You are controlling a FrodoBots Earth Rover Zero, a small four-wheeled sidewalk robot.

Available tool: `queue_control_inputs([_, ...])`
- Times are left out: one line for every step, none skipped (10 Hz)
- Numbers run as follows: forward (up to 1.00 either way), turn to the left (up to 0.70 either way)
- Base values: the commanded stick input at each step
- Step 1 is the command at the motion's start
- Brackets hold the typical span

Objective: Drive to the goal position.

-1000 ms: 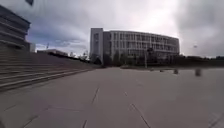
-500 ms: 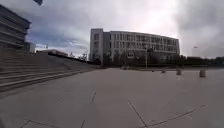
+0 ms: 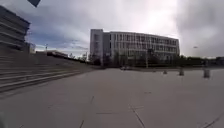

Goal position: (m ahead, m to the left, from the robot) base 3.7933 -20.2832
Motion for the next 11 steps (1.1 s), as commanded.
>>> queue_control_inputs([0.7, 0.0])
queue_control_inputs([0.7, 0.0])
queue_control_inputs([0.7, 0.0])
queue_control_inputs([0.7, 0.0])
queue_control_inputs([0.7, 0.0])
queue_control_inputs([0.7, 0.0])
queue_control_inputs([0.66, 0.0])
queue_control_inputs([0.52, 0.0])
queue_control_inputs([0.12, 0.0])
queue_control_inputs([0.05, 0.0])
queue_control_inputs([0.06, 0.0])
